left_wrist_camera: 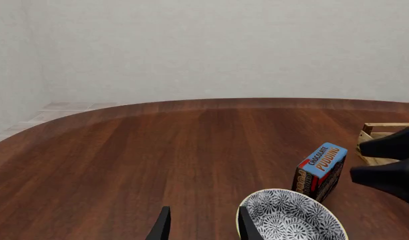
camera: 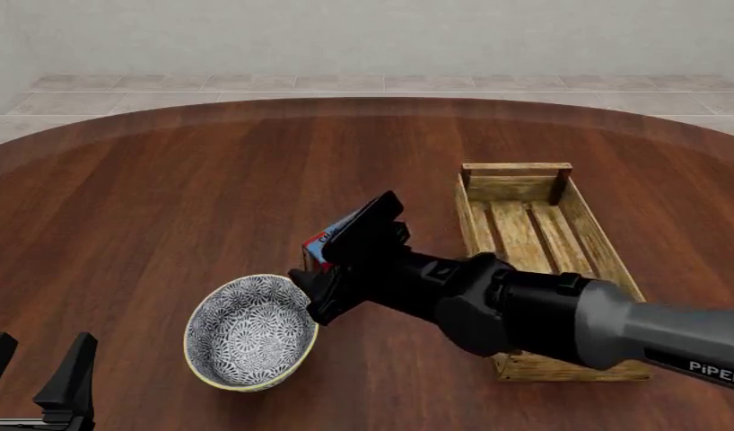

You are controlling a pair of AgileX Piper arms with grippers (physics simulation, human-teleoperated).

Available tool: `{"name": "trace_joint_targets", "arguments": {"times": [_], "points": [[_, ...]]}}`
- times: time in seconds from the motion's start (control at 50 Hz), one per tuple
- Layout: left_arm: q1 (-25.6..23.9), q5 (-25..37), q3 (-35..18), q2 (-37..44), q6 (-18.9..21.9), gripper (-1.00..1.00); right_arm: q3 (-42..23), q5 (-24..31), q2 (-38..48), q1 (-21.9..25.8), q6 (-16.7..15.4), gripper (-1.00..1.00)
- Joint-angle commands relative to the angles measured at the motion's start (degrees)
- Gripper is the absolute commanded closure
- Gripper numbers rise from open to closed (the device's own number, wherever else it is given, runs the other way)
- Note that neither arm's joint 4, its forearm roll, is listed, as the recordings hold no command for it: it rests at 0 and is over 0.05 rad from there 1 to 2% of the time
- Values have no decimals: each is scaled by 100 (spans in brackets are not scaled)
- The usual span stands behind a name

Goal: Pick up the bowl on the left and put it in the tray.

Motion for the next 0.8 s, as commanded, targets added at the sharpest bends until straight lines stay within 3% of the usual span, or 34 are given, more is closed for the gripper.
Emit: {"name": "trace_joint_targets", "arguments": {"times": [0.02, 0.8], "points": [[0, 0, 0, 0, 0, -100, -37, -36, 125, 0, -47, -100], [0, 0, 0, 0, 0, -100, -13, -255, 504, 31, -55, -100]]}}
